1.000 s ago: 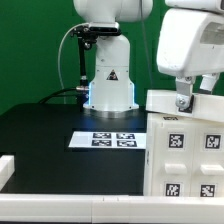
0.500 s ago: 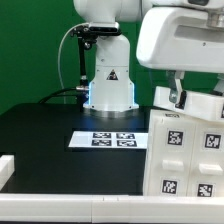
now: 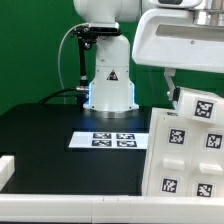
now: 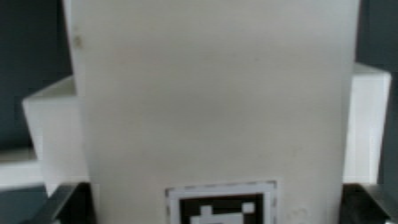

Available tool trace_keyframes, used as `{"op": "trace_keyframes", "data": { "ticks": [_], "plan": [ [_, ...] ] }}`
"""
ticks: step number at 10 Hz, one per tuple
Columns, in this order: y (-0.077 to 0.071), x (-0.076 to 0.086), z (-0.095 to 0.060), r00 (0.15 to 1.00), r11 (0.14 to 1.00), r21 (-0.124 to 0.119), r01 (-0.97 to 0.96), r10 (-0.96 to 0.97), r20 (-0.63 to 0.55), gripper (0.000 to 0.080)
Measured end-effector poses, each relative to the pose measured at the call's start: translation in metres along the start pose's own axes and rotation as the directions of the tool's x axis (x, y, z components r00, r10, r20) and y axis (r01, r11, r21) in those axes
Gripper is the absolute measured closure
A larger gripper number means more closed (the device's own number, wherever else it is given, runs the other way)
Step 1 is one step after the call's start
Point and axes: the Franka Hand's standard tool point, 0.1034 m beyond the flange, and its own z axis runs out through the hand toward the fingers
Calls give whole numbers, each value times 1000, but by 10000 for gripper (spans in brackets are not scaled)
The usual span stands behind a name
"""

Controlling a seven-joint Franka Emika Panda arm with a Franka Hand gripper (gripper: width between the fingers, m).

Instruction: Assemble cabinet

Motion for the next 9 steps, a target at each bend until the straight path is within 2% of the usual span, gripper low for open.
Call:
{"op": "trace_keyframes", "data": {
  "ticks": [1, 4, 6, 7, 9],
  "plan": [
    [0, 1, 1, 976, 974, 58, -220, 220, 7, 243],
    [1, 1, 2, 914, 912, 61, -406, 405, 21, 243],
    [2, 1, 2, 843, 841, 59, -538, 537, 34, 243],
    [5, 2, 3, 768, 766, 60, -640, 638, 52, 243],
    [7, 2, 3, 566, 564, 48, -824, 820, 82, 243]
  ]
}}
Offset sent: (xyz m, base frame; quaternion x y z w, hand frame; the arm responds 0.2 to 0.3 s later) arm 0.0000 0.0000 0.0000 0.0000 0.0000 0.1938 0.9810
